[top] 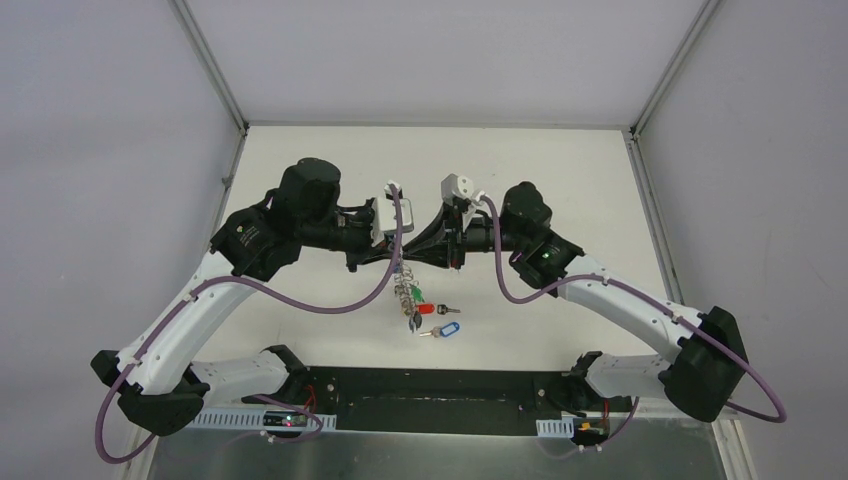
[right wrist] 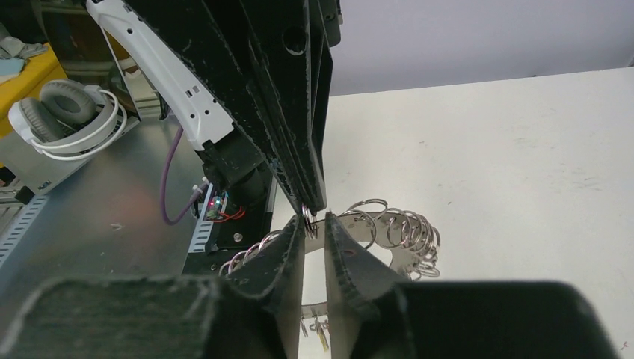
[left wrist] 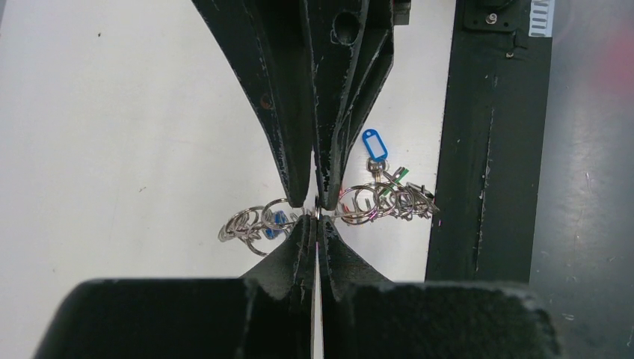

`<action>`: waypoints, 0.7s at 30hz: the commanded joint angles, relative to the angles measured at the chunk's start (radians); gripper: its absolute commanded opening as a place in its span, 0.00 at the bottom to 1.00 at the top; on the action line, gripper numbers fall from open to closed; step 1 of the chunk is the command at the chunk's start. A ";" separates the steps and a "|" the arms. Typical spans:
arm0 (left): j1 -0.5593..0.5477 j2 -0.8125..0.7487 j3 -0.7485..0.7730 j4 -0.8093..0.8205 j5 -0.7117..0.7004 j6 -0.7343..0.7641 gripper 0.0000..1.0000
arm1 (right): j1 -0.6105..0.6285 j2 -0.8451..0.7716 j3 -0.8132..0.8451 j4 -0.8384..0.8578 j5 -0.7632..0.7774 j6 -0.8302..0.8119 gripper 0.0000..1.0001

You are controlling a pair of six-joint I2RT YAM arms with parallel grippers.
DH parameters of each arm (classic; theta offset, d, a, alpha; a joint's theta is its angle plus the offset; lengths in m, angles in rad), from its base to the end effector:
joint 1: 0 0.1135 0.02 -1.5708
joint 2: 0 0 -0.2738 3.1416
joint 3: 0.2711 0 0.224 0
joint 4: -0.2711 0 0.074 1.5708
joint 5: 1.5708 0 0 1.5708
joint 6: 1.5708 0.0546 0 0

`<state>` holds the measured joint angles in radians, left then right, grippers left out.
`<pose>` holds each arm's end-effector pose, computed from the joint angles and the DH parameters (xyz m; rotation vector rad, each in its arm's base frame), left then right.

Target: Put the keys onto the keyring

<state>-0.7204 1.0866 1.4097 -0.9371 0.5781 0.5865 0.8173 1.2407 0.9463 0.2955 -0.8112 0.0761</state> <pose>0.1126 -0.1385 0.4123 1.5554 1.4912 -0.7057 0.1537 0.2217 0.3674 -1.2162 1.2378 1.3069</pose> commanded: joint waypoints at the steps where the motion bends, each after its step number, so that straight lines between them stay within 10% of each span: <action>1: -0.005 -0.007 0.043 0.046 0.034 0.024 0.00 | 0.008 0.006 0.043 0.045 -0.009 0.004 0.13; 8: -0.005 -0.008 0.035 0.047 0.043 0.022 0.00 | 0.008 0.007 0.044 0.046 -0.002 0.000 0.02; 14: -0.004 -0.011 0.028 0.056 0.048 0.021 0.00 | 0.008 0.025 0.059 0.043 -0.024 0.020 0.25; 21: -0.004 -0.028 0.012 0.071 0.049 0.016 0.00 | 0.008 0.033 0.068 0.038 -0.062 0.017 0.00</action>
<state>-0.7193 1.0866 1.4094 -0.9443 0.5816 0.5949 0.8227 1.2728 0.9634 0.2935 -0.8555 0.0956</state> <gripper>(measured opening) 0.008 0.017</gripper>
